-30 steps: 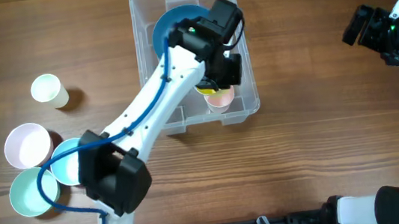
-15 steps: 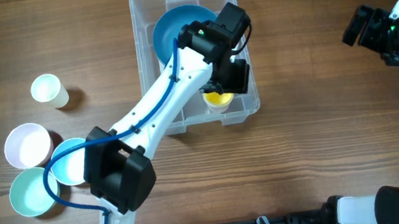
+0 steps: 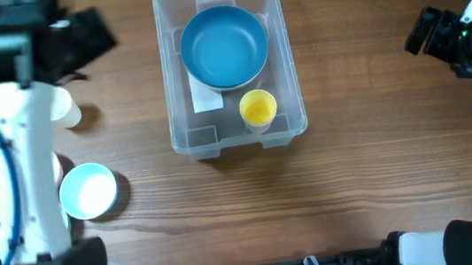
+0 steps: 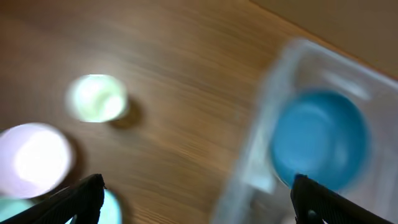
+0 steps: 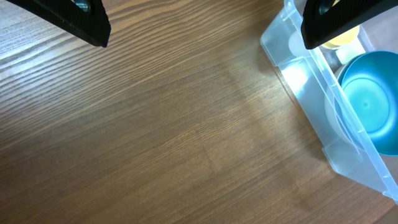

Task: Pack container
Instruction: 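Grasp the white cup with the left gripper, then carry the white cup into the bin beside the yellow cup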

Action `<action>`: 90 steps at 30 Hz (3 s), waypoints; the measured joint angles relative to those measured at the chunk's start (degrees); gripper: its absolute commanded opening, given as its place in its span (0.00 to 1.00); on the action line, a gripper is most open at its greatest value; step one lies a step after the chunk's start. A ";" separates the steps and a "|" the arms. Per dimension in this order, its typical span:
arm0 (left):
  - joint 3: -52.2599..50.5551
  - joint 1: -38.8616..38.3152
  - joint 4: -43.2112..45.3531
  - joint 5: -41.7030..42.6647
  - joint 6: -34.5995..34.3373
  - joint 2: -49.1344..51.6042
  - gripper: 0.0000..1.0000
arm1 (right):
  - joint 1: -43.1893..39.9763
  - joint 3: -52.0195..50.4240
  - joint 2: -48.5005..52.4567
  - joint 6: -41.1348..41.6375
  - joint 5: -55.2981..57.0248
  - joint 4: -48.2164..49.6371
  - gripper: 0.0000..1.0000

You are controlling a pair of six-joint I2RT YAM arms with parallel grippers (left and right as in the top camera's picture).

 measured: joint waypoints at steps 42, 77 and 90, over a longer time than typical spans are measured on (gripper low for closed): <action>-0.98 5.22 0.02 5.90 4.52 20.15 0.04 | 0.00 0.00 0.00 -0.02 -0.39 -0.04 1.00; -0.09 -41.22 3.02 10.01 1.53 17.11 0.58 | 0.00 0.00 0.00 -0.63 -0.59 -0.46 1.00; -0.26 -11.06 -7.82 -0.42 -0.94 2.14 0.82 | 0.00 0.00 0.00 -0.66 -0.59 -0.48 1.00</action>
